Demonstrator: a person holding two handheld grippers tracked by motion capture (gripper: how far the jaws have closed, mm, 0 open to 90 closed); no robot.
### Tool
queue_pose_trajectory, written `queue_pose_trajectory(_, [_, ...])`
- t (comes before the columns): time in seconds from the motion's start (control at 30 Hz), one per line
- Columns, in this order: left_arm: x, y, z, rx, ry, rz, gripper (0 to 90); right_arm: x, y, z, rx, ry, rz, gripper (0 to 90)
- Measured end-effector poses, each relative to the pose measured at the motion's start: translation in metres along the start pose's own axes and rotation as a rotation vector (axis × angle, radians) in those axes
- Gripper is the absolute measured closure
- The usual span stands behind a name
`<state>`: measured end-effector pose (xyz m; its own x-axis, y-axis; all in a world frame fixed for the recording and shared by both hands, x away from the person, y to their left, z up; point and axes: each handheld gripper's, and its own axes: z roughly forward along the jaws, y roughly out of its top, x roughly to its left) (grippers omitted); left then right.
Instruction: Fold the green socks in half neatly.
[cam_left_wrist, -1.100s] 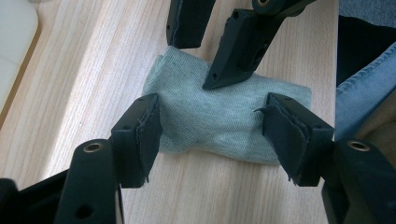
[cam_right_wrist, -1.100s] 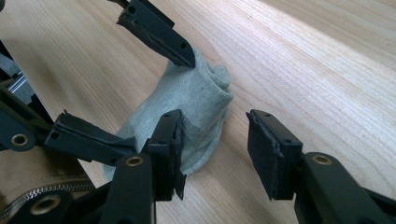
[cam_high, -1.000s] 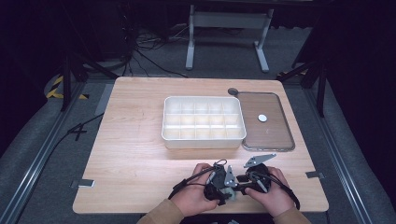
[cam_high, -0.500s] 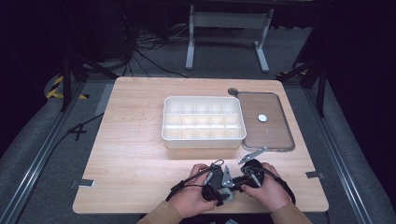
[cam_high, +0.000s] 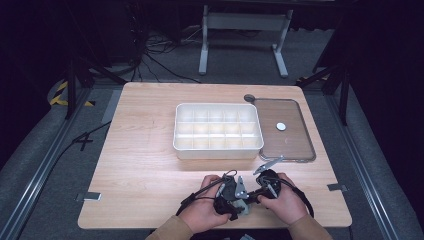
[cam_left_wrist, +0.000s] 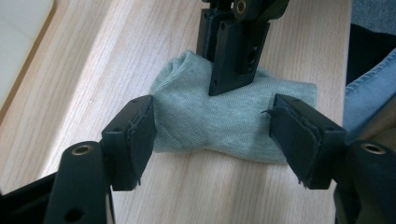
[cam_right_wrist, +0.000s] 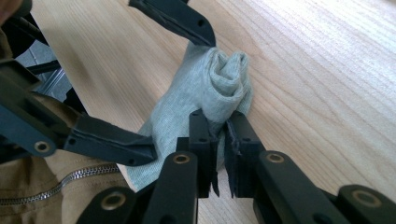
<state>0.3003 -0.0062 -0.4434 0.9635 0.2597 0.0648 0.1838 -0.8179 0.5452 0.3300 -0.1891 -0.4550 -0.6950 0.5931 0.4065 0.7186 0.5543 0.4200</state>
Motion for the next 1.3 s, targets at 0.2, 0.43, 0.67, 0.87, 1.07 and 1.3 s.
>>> queue_pose_trajectory(0.2, [0.011,-0.008,-0.02,-0.049,-0.015,-0.042,32.5,0.001,0.0,-0.002,-0.007,0.0,0.009,84.6])
queue_pose_trajectory(0.43, [0.025,-0.022,-0.041,-0.077,0.03,-0.089,32.8,0.008,0.002,-0.013,-0.023,-0.038,-0.004,84.9])
queue_pose_trajectory(0.67, [0.035,-0.036,-0.055,-0.078,0.063,-0.132,33.3,0.013,0.006,-0.03,-0.076,-0.061,-0.025,84.9])
queue_pose_trajectory(0.87, [0.045,-0.053,-0.067,-0.064,0.092,-0.193,33.0,0.016,0.011,-0.048,-0.116,-0.088,-0.046,84.9])
queue_pose_trajectory(1.07, [0.055,-0.063,-0.08,-0.07,0.112,-0.226,33.0,0.015,0.022,-0.066,-0.14,-0.122,-0.07,84.8])
queue_pose_trajectory(1.3, [0.065,-0.073,-0.094,-0.1,0.143,-0.281,33.3,0.007,0.038,-0.093,-0.145,-0.169,-0.084,84.7])
